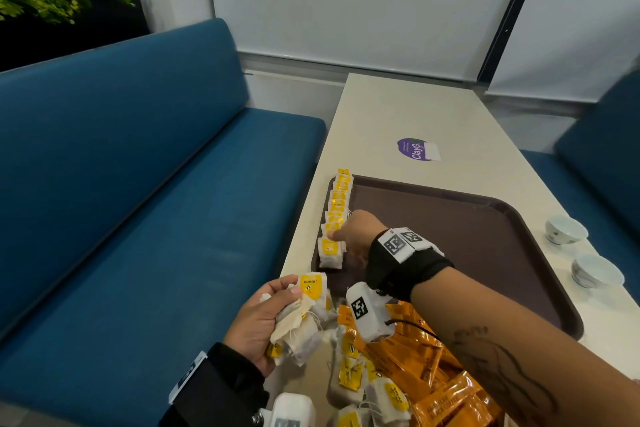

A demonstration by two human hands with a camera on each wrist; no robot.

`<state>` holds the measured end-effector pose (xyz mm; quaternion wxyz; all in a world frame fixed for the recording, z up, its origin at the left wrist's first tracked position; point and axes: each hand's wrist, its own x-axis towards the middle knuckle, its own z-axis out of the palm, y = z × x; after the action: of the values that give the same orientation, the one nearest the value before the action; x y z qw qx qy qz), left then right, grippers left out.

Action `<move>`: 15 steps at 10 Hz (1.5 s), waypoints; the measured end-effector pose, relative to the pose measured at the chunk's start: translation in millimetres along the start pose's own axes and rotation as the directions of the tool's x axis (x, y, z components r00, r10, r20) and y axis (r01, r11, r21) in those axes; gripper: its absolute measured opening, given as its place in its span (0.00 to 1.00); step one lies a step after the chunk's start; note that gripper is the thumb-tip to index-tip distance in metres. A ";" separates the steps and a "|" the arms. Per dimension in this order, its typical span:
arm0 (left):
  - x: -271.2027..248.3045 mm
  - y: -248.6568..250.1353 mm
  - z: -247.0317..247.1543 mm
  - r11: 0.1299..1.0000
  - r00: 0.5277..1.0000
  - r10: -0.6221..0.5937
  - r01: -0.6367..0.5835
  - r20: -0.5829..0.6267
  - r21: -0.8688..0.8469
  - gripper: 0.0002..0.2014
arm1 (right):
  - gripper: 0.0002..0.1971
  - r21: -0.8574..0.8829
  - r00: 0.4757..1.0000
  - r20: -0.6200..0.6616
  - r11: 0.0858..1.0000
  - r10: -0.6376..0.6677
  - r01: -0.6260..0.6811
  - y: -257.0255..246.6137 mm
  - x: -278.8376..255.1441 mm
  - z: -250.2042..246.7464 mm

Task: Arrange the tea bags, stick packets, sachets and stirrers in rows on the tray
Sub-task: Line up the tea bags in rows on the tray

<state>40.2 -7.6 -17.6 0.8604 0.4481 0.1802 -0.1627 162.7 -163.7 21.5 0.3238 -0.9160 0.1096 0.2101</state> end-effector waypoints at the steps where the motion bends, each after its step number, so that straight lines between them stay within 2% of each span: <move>1: 0.7 1.2 0.9 1.000 1.000 0.009 -0.009 -0.001 -0.008 0.06 | 0.22 0.196 0.982 0.145 0.976 -0.125 0.095 -0.7 -32.1 -12.2; 2: 2.2 1.3 3.4 1.000 1.000 0.018 -0.018 0.002 -0.020 0.06 | 0.15 0.200 0.925 0.333 0.972 -0.184 0.121 3.0 -61.4 -19.3; 3: 3.4 2.4 8.0 0.999 0.999 0.033 -0.033 0.004 -0.030 0.06 | 0.07 0.241 0.910 0.372 0.966 -0.181 0.093 7.6 -74.1 -15.3; 4: 5.5 2.4 12.1 0.999 0.999 0.035 -0.035 0.001 -0.022 0.06 | 0.05 0.435 0.901 0.387 0.900 -0.197 0.009 13.6 -75.6 -5.0; 5: 8.6 2.4 12.8 0.999 0.999 0.034 -0.034 -0.016 -0.033 0.06 | 0.07 0.539 0.932 0.306 0.842 -0.196 0.000 15.2 -74.3 -2.9; 6: 10.7 3.6 11.2 0.998 0.999 0.023 -0.025 -0.037 -0.057 0.04 | 0.08 0.508 0.968 0.179 0.859 -0.178 0.064 16.5 -68.4 -11.3; 7: 11.1 4.0 7.3 0.998 0.999 0.019 -0.022 -0.044 -0.059 0.04 | 0.05 0.412 0.992 0.073 0.909 -0.102 0.063 17.1 -56.5 -18.6; 8: 11.1 2.9 4.9 0.999 0.999 0.010 -0.012 -0.047 -0.049 0.04 | 0.02 0.187 0.998 0.053 0.982 -0.022 0.012 13.6 -43.1 -17.7; 9: 10.8 1.8 3.8 0.999 0.999 -0.005 0.003 -0.039 -0.039 0.05 | 0.07 0.049 0.995 0.102 0.999 0.001 -0.006 11.6 -27.7 -9.1; 10: 10.2 1.7 2.6 0.999 1.000 -0.009 0.008 -0.029 -0.046 0.04 | 0.16 0.020 0.991 0.131 1.000 0.019 -0.022 8.8 -22.8 0.3; 11: 9.5 1.8 2.8 0.999 1.000 0.001 -0.003 -0.028 -0.046 0.04 | 0.20 0.157 0.989 0.118 0.982 0.085 -0.103 0.6 -15.4 8.0; 12: 8.9 0.4 1.4 0.999 0.999 0.012 -0.014 -0.032 -0.042 0.04 | 0.28 0.078 0.988 0.124 0.992 0.091 -0.101 0.1 -14.1 11.3; 13: 8.0 -1.2 0.0 0.999 0.999 0.009 -0.011 -0.038 -0.040 0.04 | 0.21 0.244 0.992 0.113 0.966 0.059 -0.085 1.5 -10.2 9.6; 15: 4.2 -3.1 3.0 0.998 0.999 0.009 -0.011 -0.036 -0.056 0.03 | 0.19 0.241 0.995 0.095 0.968 0.042 -0.064 7.5 -12.2 6.3</move>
<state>43.1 -12.3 -20.1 0.8701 0.4275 0.1979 -0.1453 147.4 -164.6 18.6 0.4329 -0.8555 0.1446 0.2445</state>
